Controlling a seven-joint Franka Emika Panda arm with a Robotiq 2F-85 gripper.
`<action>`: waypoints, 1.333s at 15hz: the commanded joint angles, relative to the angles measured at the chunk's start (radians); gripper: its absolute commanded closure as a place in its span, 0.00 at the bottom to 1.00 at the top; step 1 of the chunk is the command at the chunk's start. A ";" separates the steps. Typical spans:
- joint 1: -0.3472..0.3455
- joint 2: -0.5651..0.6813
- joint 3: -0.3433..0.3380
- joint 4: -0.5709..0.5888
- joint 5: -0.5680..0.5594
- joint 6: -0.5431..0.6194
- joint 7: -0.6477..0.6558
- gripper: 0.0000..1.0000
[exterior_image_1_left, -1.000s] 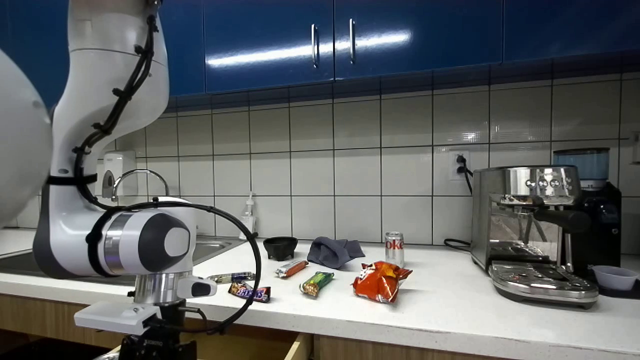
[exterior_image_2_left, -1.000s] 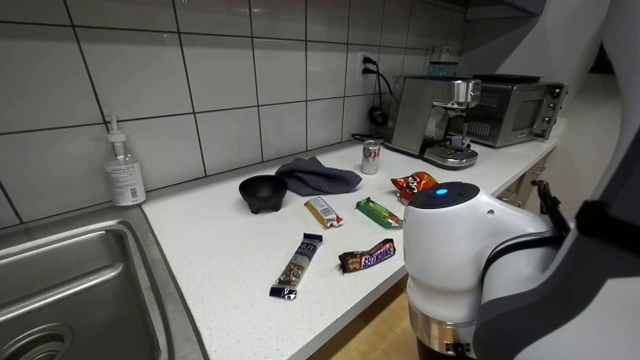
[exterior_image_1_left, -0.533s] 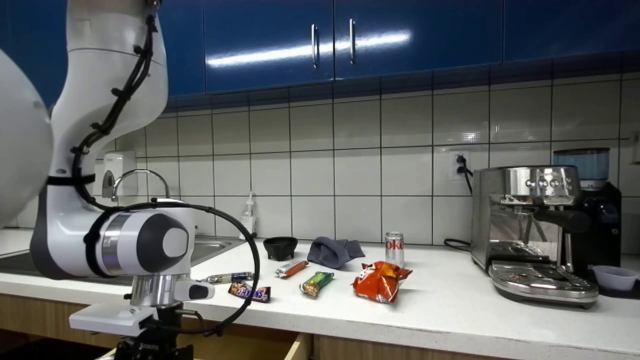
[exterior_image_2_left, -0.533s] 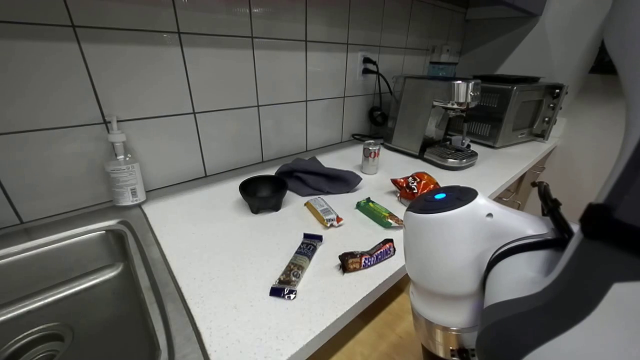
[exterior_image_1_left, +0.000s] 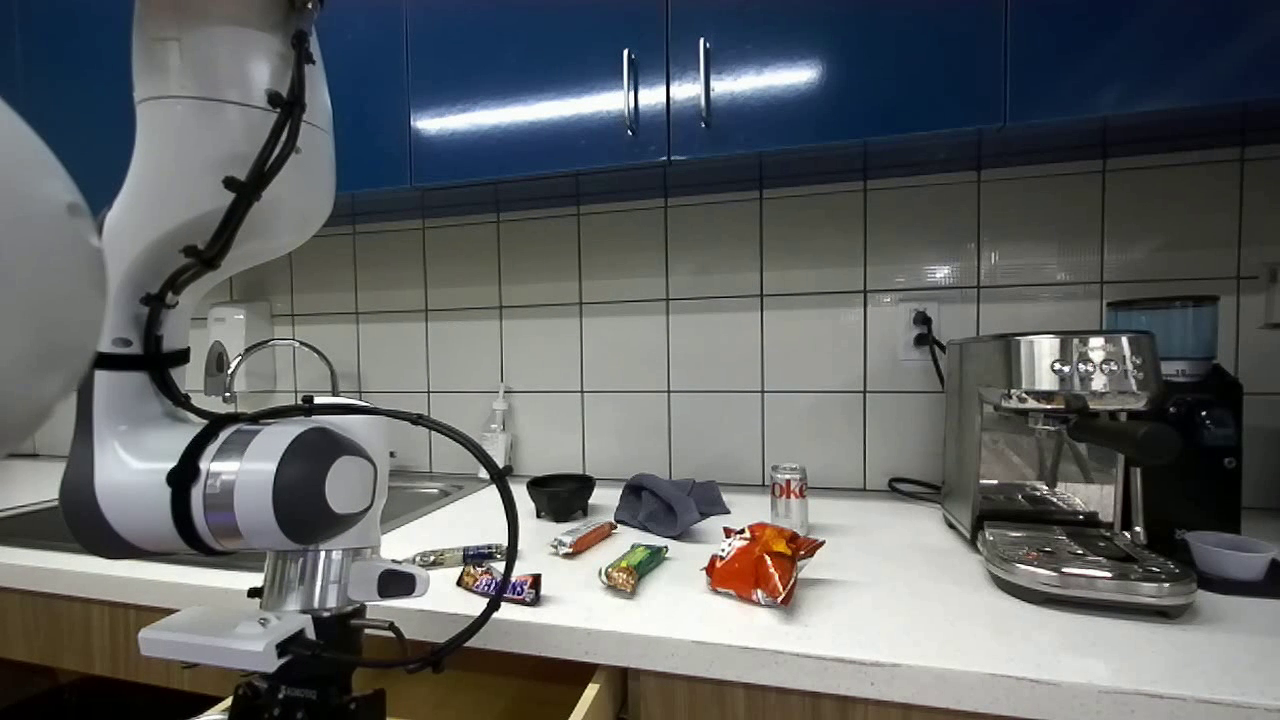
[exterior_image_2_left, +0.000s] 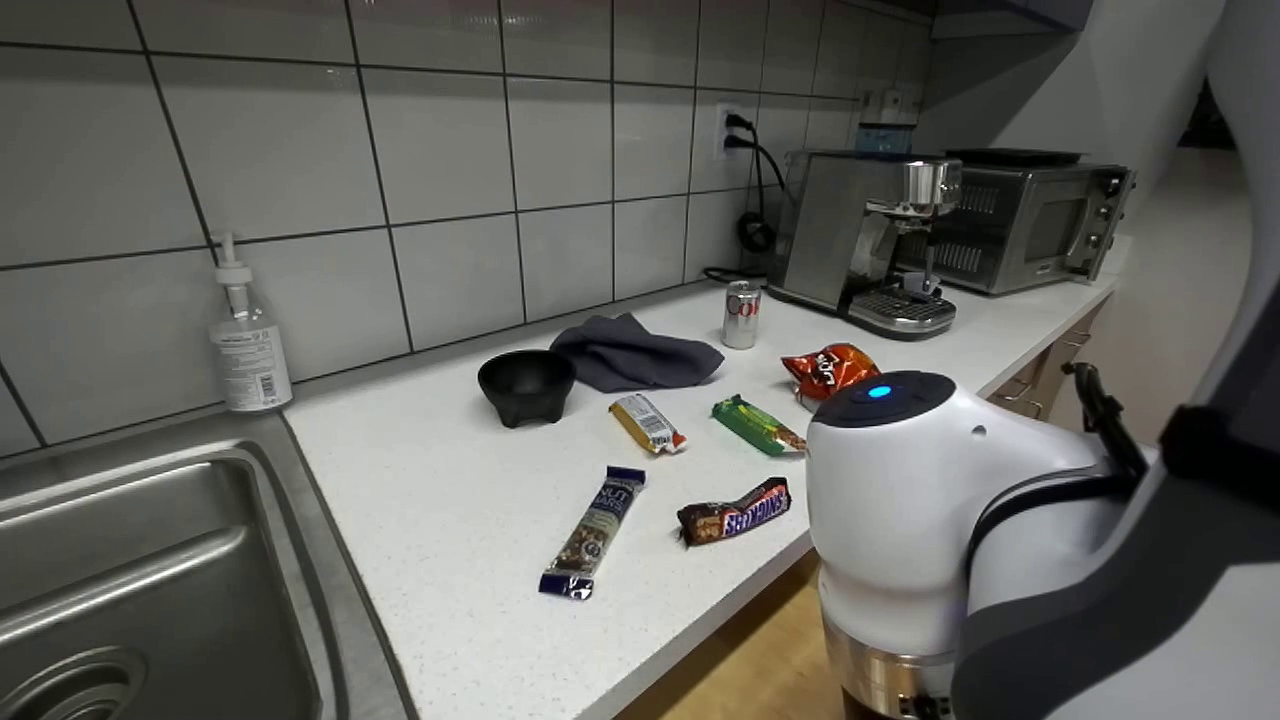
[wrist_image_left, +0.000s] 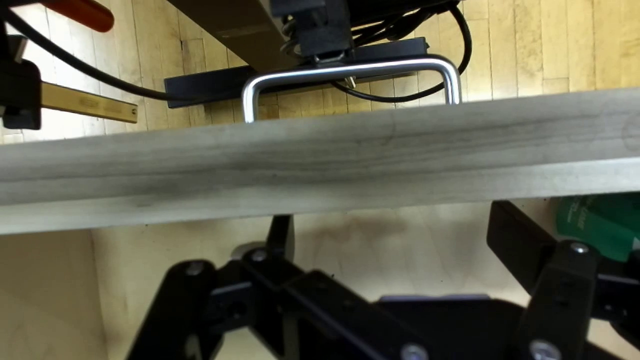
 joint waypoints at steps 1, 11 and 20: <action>0.011 -0.062 0.000 -0.015 0.000 -0.001 0.058 0.00; 0.085 -0.186 -0.095 0.024 -0.199 0.015 0.234 0.00; 0.066 -0.213 -0.080 0.113 -0.338 -0.003 0.324 0.00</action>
